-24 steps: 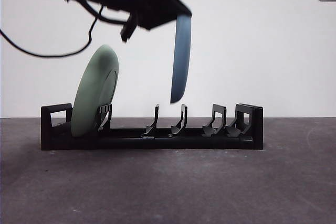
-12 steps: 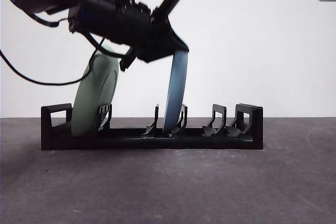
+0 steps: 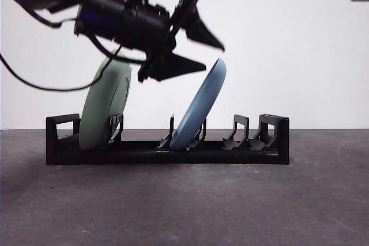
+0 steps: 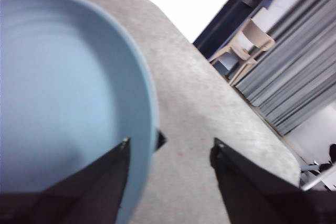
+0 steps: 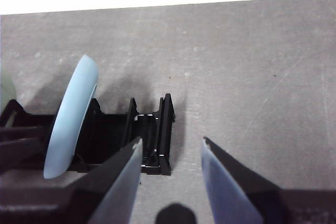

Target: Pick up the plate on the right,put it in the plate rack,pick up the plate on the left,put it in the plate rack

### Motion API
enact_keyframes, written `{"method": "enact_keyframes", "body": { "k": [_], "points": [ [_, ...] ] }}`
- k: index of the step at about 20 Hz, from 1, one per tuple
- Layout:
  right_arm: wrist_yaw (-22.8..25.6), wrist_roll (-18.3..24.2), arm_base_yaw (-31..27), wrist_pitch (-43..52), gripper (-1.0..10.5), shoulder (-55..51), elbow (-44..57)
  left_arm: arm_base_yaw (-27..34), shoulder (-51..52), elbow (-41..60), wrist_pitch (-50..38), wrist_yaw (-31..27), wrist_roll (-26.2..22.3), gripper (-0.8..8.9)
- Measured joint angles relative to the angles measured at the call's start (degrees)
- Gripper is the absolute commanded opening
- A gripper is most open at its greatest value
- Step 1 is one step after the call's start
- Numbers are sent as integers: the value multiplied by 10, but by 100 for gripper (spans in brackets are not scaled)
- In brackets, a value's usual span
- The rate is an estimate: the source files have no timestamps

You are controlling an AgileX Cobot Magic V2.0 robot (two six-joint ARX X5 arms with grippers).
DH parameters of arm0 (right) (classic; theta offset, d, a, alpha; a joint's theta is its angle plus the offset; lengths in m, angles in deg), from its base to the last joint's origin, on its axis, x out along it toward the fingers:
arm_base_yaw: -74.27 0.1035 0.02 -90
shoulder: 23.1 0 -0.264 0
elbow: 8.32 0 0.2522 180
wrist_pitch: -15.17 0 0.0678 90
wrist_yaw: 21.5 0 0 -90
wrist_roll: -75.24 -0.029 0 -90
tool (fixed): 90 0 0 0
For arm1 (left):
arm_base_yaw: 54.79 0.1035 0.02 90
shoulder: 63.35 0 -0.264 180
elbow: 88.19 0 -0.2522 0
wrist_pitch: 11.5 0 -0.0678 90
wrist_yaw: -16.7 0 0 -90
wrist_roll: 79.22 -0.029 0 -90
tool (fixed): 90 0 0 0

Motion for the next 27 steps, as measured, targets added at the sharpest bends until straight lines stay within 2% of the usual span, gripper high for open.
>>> {"method": "enact_keyframes", "body": {
  "k": [3,5,7,8,10,11,14,16,19,22,25,27],
  "points": [
    [-51,43,0,-7,187,0,0,-3,79,0,55,-11,-31,288],
    [-89,63,0,-17,187,0,0,-4,153,0,130,-49,-83,286],
    [-101,79,0,-22,185,0,0,-4,235,0,239,-125,-161,278],
    [-109,85,0,-24,173,0,0,-4,277,0,296,-172,-202,241],
    [-118,89,0,-24,7,0,0,-4,355,0,394,-266,-265,7],
    [-118,91,0,-28,-12,0,0,-3,389,0,444,-298,-281,-6],
    [-118,95,0,-40,-12,-2,1,10,466,0,560,-328,-305,-8],
    [-118,95,0,-13,-12,-28,28,22,505,1,618,-362,-313,-8],
    [-117,85,0,60,-12,-115,128,30,579,53,625,-375,-318,-8],
    [-94,70,0,119,-12,-222,245,30,678,147,629,-376,-315,-8],
    [-68,53,0,120,-6,-316,331,30,782,216,627,-375,-297,-4],
    [-40,14,0,114,5,-325,335,30,797,216,625,-375,-293,-4]
  ]
}}
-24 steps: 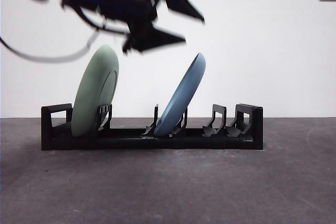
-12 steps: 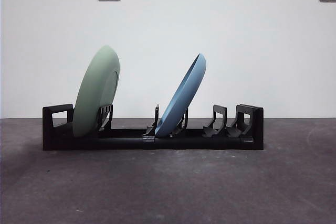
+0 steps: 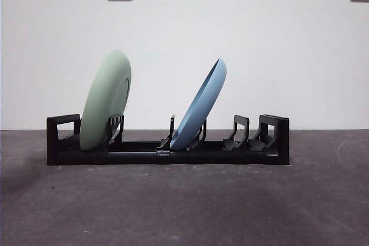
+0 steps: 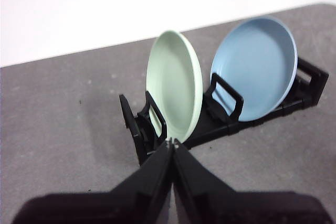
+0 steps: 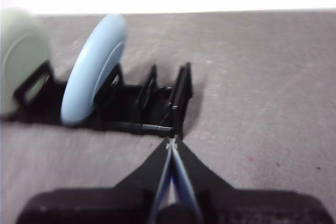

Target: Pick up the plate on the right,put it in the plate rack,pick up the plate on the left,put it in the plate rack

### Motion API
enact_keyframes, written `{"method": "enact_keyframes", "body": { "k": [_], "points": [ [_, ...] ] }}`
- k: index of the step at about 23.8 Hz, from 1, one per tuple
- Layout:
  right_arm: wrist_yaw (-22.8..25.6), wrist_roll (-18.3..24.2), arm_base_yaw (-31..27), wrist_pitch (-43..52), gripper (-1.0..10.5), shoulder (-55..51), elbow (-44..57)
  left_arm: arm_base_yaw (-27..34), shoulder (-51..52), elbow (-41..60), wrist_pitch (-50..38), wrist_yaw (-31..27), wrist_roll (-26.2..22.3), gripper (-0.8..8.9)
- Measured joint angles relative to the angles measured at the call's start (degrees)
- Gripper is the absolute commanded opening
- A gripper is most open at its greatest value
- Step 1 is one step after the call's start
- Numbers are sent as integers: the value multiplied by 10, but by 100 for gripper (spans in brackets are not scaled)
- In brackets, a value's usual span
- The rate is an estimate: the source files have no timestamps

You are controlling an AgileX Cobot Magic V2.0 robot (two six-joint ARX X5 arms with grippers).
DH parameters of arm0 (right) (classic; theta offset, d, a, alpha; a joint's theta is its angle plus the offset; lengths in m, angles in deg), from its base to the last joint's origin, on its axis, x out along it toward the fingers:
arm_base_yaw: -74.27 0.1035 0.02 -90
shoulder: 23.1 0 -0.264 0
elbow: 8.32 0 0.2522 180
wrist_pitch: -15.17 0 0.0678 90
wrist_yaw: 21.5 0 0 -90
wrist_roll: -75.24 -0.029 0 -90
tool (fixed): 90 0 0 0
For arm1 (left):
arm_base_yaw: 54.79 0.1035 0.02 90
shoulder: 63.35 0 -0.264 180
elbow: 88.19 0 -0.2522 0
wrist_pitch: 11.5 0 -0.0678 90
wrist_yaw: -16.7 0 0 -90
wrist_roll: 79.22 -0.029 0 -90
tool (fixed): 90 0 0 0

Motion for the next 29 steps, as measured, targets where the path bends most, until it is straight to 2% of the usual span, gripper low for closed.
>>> {"method": "enact_keyframes", "body": {
  "k": [3,6,17,20,24,29],
  "points": [
    [24,-39,0,1,5,1,0,0,-1,0,17,0,2,-4],
    [28,-54,0,0,5,2,0,0,-4,0,39,0,2,-4],
    [42,-62,0,-1,5,2,0,0,-4,0,52,0,2,-4],
    [42,-62,0,-1,5,2,0,0,-4,1,49,0,-11,-4],
    [42,-62,0,-1,5,2,0,37,17,12,-14,14,-36,-3],
    [42,-62,0,-1,5,2,0,136,47,78,-147,101,-66,-3]
  ]
}}
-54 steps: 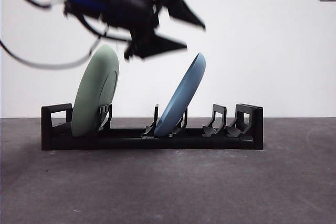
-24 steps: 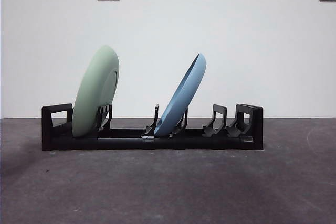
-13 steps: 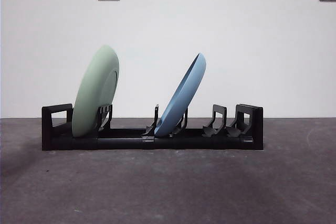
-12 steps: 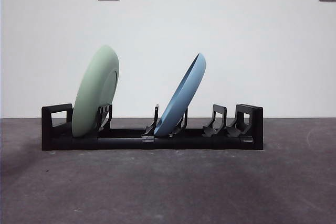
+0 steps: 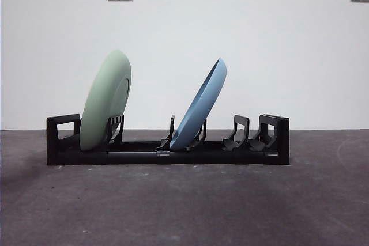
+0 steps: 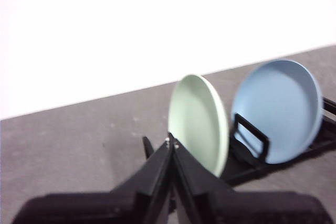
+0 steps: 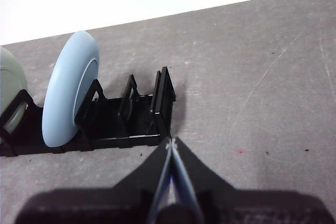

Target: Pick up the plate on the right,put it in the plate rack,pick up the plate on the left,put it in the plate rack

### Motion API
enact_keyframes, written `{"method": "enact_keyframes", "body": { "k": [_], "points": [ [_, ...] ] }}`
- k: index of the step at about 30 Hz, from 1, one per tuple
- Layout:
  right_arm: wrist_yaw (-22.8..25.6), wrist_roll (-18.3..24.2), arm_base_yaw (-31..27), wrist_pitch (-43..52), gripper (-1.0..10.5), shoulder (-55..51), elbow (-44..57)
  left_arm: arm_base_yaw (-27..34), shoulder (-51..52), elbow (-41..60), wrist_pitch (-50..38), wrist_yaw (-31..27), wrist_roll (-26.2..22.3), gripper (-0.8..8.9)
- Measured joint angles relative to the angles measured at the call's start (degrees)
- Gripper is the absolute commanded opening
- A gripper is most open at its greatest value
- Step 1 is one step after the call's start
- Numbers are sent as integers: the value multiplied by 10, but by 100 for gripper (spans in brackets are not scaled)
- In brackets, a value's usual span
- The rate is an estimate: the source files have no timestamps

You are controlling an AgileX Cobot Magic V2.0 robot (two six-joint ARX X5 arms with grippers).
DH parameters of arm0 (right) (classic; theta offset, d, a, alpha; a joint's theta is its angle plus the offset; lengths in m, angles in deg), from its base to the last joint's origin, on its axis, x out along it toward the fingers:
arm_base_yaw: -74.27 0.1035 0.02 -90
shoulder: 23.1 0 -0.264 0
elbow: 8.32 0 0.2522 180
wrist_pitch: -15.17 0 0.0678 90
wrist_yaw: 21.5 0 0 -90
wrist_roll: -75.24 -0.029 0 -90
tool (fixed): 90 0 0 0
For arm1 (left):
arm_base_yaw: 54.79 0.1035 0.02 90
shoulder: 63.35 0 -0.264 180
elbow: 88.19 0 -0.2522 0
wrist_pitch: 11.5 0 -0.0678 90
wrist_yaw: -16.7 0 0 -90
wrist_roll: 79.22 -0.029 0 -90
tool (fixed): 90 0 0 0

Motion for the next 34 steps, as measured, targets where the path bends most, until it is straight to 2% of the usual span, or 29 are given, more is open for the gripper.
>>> {"method": "enact_keyframes", "body": {
  "k": [6,11,20,34],
  "points": [
    [0,0,0,0,5,0,0,108,45,118,-61,87,-7,-4],
    [0,0,0,0,5,0,0,148,83,194,-72,91,-10,-3],
    [0,0,0,0,5,0,0,161,133,264,-82,91,-10,-3],
    [0,0,0,-1,5,0,0,163,133,265,-74,91,-10,-3]
  ]
}}
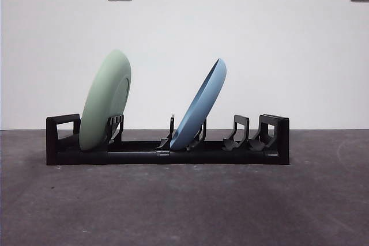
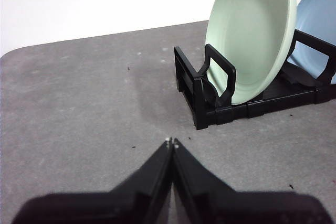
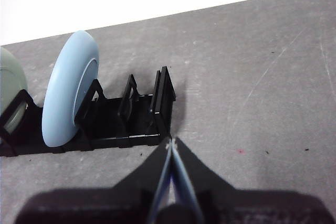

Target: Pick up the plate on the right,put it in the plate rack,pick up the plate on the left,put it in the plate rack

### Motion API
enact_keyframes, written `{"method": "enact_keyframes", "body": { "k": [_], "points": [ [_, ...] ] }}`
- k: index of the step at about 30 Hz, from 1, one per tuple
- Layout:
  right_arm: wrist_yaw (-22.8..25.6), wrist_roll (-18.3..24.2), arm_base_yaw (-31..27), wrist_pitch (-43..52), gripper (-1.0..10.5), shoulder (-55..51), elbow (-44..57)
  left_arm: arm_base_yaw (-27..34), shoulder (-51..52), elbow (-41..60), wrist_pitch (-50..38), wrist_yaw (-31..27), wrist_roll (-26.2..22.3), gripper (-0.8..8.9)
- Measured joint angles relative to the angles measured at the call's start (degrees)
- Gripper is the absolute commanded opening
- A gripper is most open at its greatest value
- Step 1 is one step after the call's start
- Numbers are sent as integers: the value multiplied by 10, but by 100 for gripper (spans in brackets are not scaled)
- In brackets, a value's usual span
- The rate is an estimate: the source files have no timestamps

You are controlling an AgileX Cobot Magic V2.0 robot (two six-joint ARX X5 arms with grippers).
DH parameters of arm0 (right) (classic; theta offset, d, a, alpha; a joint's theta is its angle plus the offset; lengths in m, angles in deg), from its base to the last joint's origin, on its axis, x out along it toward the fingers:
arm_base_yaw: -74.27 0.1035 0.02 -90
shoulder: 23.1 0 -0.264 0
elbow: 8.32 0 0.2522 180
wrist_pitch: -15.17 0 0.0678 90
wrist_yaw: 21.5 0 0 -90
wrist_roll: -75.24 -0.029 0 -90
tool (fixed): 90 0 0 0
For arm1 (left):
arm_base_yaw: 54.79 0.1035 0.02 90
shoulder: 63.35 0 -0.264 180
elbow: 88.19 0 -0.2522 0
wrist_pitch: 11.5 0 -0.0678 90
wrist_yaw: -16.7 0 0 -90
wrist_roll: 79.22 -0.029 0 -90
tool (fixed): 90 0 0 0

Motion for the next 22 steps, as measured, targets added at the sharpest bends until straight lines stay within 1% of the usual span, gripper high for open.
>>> {"method": "enact_keyframes", "body": {
  "k": [15,18,22],
  "points": [
    [0,1,0,-3,5,0,0,0,0,0,0,0,0,-4],
    [3,14,0,-14,5,-3,0,0,0,0,0,0,0,-3],
    [26,54,-5,-19,5,-38,0,0,0,0,0,0,0,-3]
  ]
}}
